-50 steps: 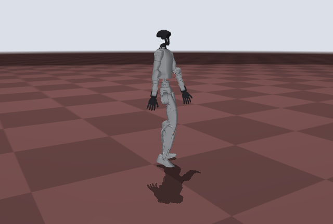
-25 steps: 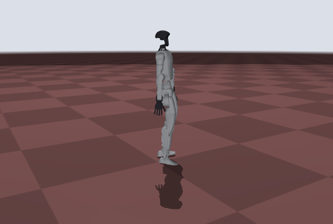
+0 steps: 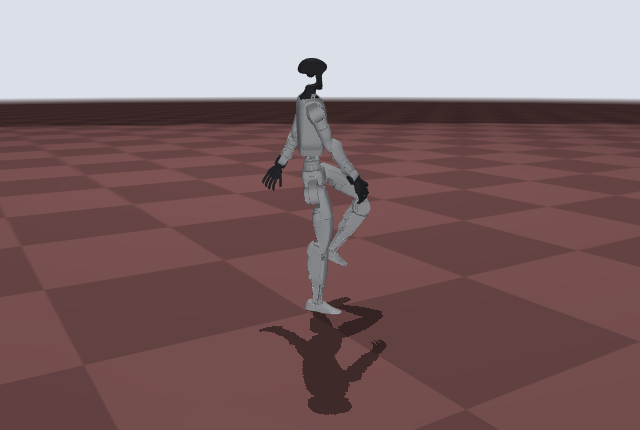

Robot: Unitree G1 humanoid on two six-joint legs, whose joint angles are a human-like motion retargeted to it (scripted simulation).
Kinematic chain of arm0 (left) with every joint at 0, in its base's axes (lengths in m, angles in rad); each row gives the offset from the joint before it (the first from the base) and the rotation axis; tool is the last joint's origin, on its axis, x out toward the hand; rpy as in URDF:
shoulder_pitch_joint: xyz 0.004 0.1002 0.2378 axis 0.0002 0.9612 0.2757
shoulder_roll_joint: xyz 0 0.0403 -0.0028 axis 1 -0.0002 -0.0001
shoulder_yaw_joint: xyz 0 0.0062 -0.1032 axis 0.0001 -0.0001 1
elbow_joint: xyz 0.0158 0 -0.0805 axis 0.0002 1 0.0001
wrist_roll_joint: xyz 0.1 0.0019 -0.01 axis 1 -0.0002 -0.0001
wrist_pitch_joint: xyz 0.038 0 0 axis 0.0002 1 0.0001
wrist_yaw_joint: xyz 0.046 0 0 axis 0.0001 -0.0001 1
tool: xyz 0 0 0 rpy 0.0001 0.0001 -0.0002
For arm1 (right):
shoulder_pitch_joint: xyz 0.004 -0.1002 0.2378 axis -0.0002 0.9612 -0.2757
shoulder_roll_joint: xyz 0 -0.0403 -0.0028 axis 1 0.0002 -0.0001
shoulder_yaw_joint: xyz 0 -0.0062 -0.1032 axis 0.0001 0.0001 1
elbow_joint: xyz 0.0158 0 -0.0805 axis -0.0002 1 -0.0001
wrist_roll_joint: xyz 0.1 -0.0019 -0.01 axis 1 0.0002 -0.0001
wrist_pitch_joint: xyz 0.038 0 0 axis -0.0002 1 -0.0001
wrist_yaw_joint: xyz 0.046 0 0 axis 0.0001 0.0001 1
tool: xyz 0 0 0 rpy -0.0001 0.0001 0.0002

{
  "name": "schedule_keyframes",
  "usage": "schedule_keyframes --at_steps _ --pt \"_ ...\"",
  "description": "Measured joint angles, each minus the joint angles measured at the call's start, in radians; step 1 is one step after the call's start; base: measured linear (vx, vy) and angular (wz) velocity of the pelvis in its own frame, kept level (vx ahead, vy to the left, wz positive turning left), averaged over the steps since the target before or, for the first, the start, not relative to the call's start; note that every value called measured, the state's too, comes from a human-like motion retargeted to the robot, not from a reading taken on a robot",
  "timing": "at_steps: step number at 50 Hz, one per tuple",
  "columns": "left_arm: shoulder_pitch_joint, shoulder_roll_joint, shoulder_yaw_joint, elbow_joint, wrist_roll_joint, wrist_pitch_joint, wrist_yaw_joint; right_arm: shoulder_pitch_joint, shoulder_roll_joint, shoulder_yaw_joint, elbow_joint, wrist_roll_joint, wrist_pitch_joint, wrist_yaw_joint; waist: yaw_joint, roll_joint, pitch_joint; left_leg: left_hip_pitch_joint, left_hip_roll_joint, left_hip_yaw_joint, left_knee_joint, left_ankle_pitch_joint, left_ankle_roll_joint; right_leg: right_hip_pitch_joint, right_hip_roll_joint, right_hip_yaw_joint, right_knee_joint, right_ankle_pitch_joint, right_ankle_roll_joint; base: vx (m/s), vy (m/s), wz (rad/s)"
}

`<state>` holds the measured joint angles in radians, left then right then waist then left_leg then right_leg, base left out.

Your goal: In place motions

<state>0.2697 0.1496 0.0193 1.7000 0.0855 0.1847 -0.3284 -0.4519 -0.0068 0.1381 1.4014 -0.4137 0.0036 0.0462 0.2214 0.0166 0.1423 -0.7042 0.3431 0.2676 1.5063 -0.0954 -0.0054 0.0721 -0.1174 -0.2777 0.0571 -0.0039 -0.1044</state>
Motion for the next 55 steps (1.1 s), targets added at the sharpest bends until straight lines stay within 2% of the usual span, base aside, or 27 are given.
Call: schedule_keyframes --at_steps 5,9,13,15,17,18,20,25,31,36,40,43,45,50,55 --pt "-0.048 0.019 -0.038 0.000 0.055 -0.088 0.054 0.021 -0.004 -0.001 -0.001 0.012 -0.022 -0.049 -0.057 -0.009 -0.045 0.143 -0.082 0.017 -0.225 0.024 -0.039 0.015 -0.008 -0.060 -0.019 -0.013 0.017 0.09 0.01 0.82" --pt "-0.081 0.029 -0.042 -0.003 0.030 -0.104 0.093 0.059 -0.003 -0.018 0.036 0.018 -0.023 -0.051 -0.097 -0.028 -0.085 0.329 -0.211 -0.010 -0.545 0.057 -0.085 0.023 -0.021 -0.088 -0.028 -0.023 0.034 0.14 0.01 0.52" --pt "-0.101 0.033 -0.017 -0.020 -0.022 -0.117 0.101 0.082 -0.004 -0.027 0.091 0.013 -0.015 -0.053 -0.125 -0.017 -0.118 0.553 -0.274 0.021 -0.974 0.102 -0.082 0.027 0.005 -0.090 -0.034 -0.033 0.044 0.20 0.06 0.07" --pt "-0.106 0.041 -0.013 -0.022 -0.043 -0.120 0.102 0.093 -0.001 -0.027 0.113 0.009 -0.015 -0.057 -0.150 0.009 -0.139 0.673 -0.315 -0.006 -1.189 -0.017 -0.120 0.026 0.046 -0.093 -0.034 -0.041 0.047 0.26 0.06 0.16" --pt "-0.109 0.046 -0.015 -0.019 -0.043 -0.118 0.098 0.102 -0.001 -0.026 0.127 0.001 -0.014 -0.054 -0.189 0.028 -0.156 0.751 -0.285 0.138 -1.323 -0.104 -0.104 0.030 0.069 -0.107 -0.033 -0.049 0.055 0.28 0.07 0.30" --pt "-0.108 0.048 -0.017 -0.018 -0.037 -0.116 0.096 0.110 0.000 -0.024 0.131 -0.003 -0.013 -0.053 -0.200 0.029 -0.167 0.765 -0.302 0.142 -1.366 -0.113 -0.092 0.030 0.071 -0.105 -0.034 -0.050 0.060 0.31 0.07 0.13" --pt "-0.106 0.054 -0.020 -0.018 -0.023 -0.113 0.089 0.122 0.004 -0.013 0.133 -0.003 -0.010 -0.049 -0.233 0.035 -0.186 0.781 -0.295 0.157 -1.429 -0.079 -0.112 0.026 0.075 -0.112 -0.032 -0.053 0.069 0.29 0.11 0.21" --pt "-0.171 0.101 -0.040 -0.020 0.027 -0.109 0.098 0.133 -0.015 0.006 0.063 0.010 -0.033 -0.002 -0.264 0.012 -0.188 0.759 -0.330 0.141 -1.443 -0.085 -0.081 0.007 0.042 -0.136 -0.025 -0.050 0.093 0.13 0.07 0.17" --pt "-0.300 0.185 -0.125 0.000 0.065 -0.056 0.110 0.190 -0.049 -0.047 -0.076 -0.008 -0.069 0.065 -0.158 -0.041 -0.147 0.776 -0.348 0.158 -1.403 -0.130 -0.051 0.017 0.015 -0.114 0.013 -0.052 0.112 0.21 0.09 -0.35" --pt "-0.359 0.200 -0.143 0.000 -0.026 -0.025 0.154 0.256 -0.066 -0.082 -0.080 -0.048 -0.085 0.020 -0.171 -0.055 -0.134 0.796 -0.346 0.142 -1.398 -0.153 -0.029 -0.009 0.000 -0.106 0.139 -0.079 0.131 0.24 0.11 -0.04" --pt "-0.413 0.175 -0.192 0.000 -0.144 0.009 0.187 0.305 -0.093 -0.086 0.008 -0.089 -0.052 -0.070 -0.230 -0.039 -0.120 0.803 -0.318 0.129 -1.393 -0.163 -0.010 -0.083 -0.026 -0.125 0.350 0.013 0.149 0.17 0.12 0.03" --pt "-0.488 0.126 -0.233 0.000 -0.141 0.009 0.217 0.356 -0.117 -0.096 0.074 -0.112 -0.017 -0.110 -0.235 -0.033 -0.090 0.812 -0.294 0.168 -1.396 -0.169 0.002 -0.202 -0.028 -0.029 0.580 0.152 0.140 0.00 0.06 -0.55" --pt "-0.539 0.080 -0.258 0.000 -0.140 0.008 0.225 0.398 -0.134 -0.110 0.105 -0.122 -0.003 -0.133 -0.269 -0.019 -0.074 0.810 -0.274 0.163 -1.395 -0.167 0.009 -0.287 -0.016 0.013 0.733 0.157 0.132 -0.01 0.10 0.16" --pt "-0.721 -0.048 -0.179 0.000 -0.199 -0.088 0.229 0.507 -0.184 -0.180 0.167 -0.184 0.037 -0.117 -0.392 0.004 -0.023 0.786 -0.238 0.143 -1.384 -0.165 0.029 -0.535 -0.122 -0.062 1.157 0.044 0.016 -0.11 0.08 0.32" --pt "-0.832 -0.102 -0.140 -0.096 -0.301 -0.204 0.241 0.598 -0.236 -0.200 0.225 -0.188 0.073 -0.131 -0.522 0.017 -0.002 0.768 -0.204 0.117 -1.387 -0.162 0.033 -0.725 -0.112 -0.049 1.322 0.022 0.002 -0.05 0.01 0.29"
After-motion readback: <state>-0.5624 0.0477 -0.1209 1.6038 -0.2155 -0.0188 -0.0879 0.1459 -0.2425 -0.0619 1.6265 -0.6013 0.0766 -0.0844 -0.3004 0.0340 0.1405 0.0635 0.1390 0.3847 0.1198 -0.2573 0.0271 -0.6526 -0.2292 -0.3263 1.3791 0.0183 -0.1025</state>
